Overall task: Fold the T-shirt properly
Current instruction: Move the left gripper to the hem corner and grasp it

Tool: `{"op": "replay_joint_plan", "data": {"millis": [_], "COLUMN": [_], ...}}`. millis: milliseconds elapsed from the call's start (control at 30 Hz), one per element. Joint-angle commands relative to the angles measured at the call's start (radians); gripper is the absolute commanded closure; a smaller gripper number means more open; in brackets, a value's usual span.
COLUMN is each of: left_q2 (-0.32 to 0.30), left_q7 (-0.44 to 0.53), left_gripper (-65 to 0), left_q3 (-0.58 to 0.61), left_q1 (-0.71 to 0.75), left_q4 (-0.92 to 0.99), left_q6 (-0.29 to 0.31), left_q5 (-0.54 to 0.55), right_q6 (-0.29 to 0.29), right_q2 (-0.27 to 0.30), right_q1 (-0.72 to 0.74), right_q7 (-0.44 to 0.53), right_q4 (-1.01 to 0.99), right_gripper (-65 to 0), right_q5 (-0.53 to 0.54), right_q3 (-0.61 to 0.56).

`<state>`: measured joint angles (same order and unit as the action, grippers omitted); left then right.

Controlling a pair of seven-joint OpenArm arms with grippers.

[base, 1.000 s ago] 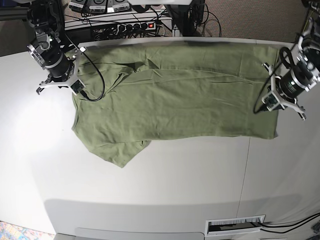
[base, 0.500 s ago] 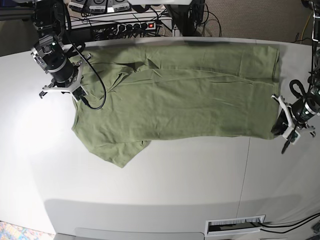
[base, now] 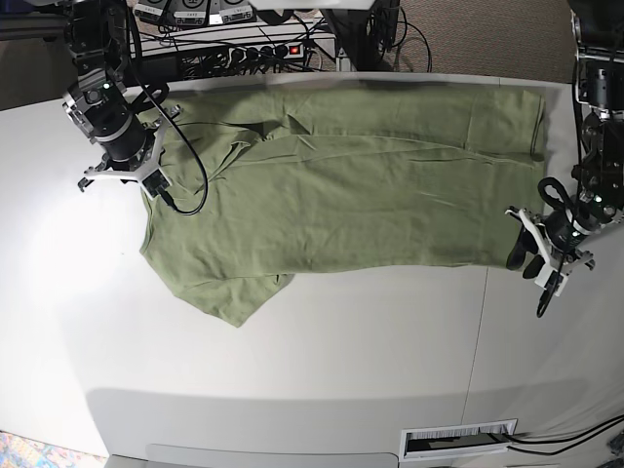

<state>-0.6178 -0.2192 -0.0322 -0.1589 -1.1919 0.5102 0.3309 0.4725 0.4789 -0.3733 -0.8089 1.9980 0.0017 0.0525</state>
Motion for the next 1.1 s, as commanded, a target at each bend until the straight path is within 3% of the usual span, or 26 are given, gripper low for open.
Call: {"op": "replay_joint_plan", "data": {"millis": [0,200,400,733,1067], "left_q2": [-0.021,-0.016,0.008,0.034,0.040], "left_q7": [0.048,0.116,0.130,0.206,0.202], "left_gripper": [-22.2,-22.2,-22.2,-22.2,-22.2], "left_q3": [-0.010,-0.010,-0.010,-0.010,-0.010], "left_q1": [-0.030,-0.041,-0.041,-0.041,-0.040], "left_q4": [0.005,0.065,0.112,0.162,0.165], "left_q6": [-0.016,-0.083,-0.087,-0.153,-0.155], "left_q5": [0.007,0.005,0.006,-0.044,-0.048], "right_q6": [-0.005,-0.005,-0.005,-0.005,-0.005], "right_q2": [0.011,0.011,0.011,0.011,0.011], "right_q1": [0.008,0.008,0.008,0.007,0.008], "right_q7": [0.013,0.012,0.012,0.002,0.001], "right_q4": [0.018,0.018,0.018,0.018,0.018], "right_gripper": [-2.2,-2.2,-2.2,-2.2,-2.2], "right_q5": [0.002,0.002,0.003,0.003,0.007], "right_q3": [0.009,0.008,0.008,0.008,0.008]}}
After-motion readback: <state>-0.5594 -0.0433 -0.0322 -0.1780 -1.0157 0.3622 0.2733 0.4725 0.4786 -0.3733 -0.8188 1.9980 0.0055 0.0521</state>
